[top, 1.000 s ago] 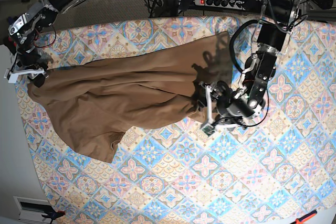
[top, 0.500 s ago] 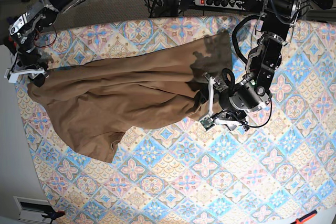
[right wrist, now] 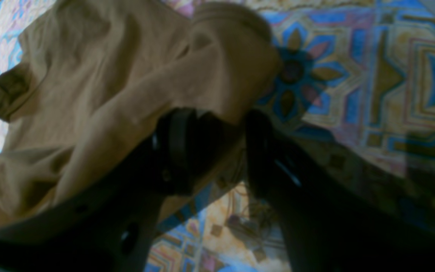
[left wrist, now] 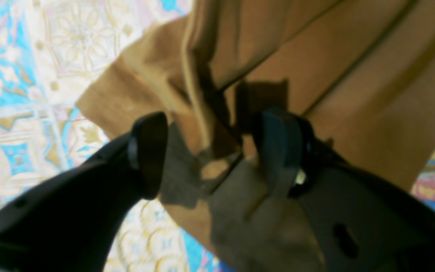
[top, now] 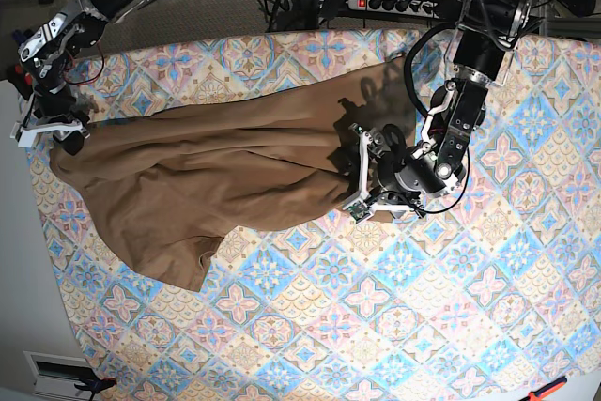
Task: Layout the t-shirt on the table in an organized manner, then fold the t-shirt properly
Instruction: 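Drag the grasped fabric away from the right gripper with the left gripper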
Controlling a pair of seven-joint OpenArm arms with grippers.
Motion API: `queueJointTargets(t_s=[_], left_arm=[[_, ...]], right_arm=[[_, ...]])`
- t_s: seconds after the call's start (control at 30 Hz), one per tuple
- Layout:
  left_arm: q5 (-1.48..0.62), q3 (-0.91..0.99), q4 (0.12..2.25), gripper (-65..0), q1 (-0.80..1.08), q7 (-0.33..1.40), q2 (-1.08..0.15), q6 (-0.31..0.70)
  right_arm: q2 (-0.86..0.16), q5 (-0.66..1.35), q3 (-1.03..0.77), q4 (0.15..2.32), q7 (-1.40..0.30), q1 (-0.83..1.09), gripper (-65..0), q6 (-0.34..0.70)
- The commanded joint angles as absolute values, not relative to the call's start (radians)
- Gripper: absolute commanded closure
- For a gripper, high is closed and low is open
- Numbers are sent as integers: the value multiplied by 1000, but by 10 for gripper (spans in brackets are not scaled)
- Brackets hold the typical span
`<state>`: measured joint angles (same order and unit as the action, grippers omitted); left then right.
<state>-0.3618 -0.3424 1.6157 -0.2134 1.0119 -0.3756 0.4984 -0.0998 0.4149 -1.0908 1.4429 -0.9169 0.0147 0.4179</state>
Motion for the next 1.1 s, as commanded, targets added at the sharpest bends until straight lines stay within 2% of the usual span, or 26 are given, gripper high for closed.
queueJointTargets(t_s=[0.0, 0.1, 0.3, 0.47, 0.73, 0.83, 1.07], left_arm=[[-371, -337, 1618, -370, -237, 980, -372, 510], [-369, -338, 1569, -303, -259, 931, -343, 541], [-369, -332, 1458, -1, -329, 871, -303, 536], [-337, -331, 1458, 0, -378, 814, -300, 510], [-102, -331, 1406, 0, -503, 802, -288, 510], [-5, -332, 1210, 0, -587, 720, -243, 510], [148, -331, 590, 0, -769, 335, -157, 503]], right_arm=[[-116, 433, -1092, 1463, -895, 5, -211, 424], [-116, 433, -1092, 1463, -895, 5, -211, 424], [-116, 433, -1092, 1463, -895, 5, -211, 424], [-116, 433, -1092, 1463, -895, 5, -210, 424], [-116, 433, -1092, 1463, -895, 5, -210, 424], [-116, 433, -1092, 1463, -895, 5, -210, 424], [-116, 433, -1092, 1463, -895, 24, -210, 424]])
